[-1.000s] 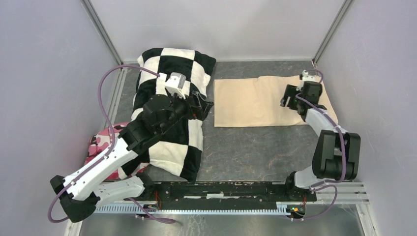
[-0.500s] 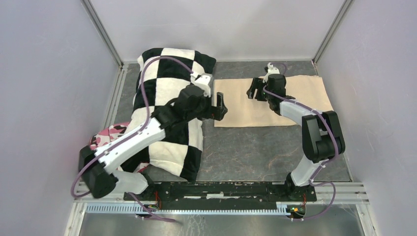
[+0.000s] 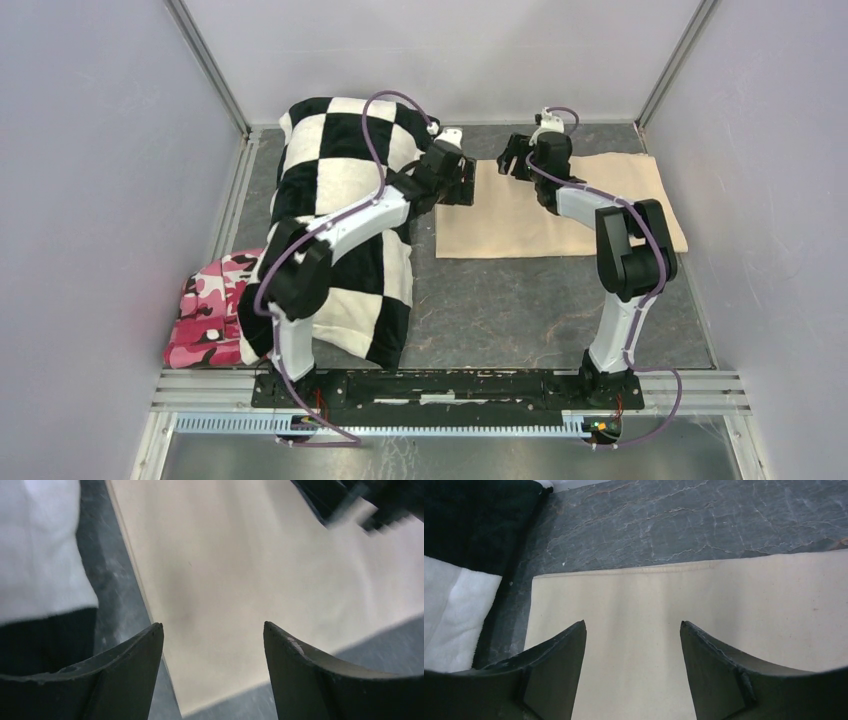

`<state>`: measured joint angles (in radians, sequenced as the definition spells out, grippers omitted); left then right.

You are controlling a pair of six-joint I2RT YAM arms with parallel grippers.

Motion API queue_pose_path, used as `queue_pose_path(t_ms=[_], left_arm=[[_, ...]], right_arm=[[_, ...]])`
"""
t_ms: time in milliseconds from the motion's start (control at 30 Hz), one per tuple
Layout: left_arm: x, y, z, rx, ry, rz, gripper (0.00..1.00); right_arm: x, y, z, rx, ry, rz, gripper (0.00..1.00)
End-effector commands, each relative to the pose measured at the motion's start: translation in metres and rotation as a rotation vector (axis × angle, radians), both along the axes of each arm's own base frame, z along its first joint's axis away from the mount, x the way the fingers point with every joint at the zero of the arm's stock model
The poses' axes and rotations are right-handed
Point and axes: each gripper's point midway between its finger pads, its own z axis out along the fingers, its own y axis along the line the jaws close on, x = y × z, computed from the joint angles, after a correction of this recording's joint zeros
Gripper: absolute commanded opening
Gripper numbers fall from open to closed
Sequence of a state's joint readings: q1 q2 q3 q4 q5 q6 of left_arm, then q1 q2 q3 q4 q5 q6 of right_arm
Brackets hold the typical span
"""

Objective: Open and lay out the surgical kit
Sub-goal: Open the surgical kit at the center of the board.

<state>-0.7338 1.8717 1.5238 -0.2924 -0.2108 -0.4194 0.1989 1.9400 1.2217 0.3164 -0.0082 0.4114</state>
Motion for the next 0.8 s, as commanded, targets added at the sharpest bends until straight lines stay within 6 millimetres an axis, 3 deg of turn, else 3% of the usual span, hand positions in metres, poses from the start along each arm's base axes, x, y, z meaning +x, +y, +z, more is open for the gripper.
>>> queue_pose_path(t_ms=[0, 100, 200, 300, 433, 567, 767], left_arm=[[0.067, 0.012, -0.011, 0.059, -0.072, 0.081, 0.78], [0.105, 0.015, -0.038, 0.105, -0.041, 0.093, 0.73], [0.125, 0.008, -0.064, 0.143, -0.024, 0.051, 0.69], [0.143, 0.013, -0.074, 0.188, -0.043, 0.061, 0.69], [0.166, 0.031, -0.085, 0.172, -0.036, 0.101, 0.69], [0.174, 0.023, -0.091, 0.1, -0.033, 0.044, 0.69], [0.183, 0.021, -0.093, 0.102, -0.075, 0.046, 0.6]], right_arm=[[0.006, -0.012, 0.027, -0.026, -0.094, 0.04, 0.76], [0.007, -0.018, 0.035, -0.026, -0.124, 0.044, 0.76], [0.01, -0.019, 0.032, -0.073, -0.131, 0.064, 0.76], [0.012, -0.025, 0.017, -0.107, -0.079, 0.054, 0.75], [0.009, -0.028, 0.029, -0.121, -0.113, 0.051, 0.75], [0.003, -0.037, 0.035, -0.136, -0.135, 0.02, 0.75], [0.004, -0.035, 0.039, -0.127, -0.152, 0.027, 0.75]])
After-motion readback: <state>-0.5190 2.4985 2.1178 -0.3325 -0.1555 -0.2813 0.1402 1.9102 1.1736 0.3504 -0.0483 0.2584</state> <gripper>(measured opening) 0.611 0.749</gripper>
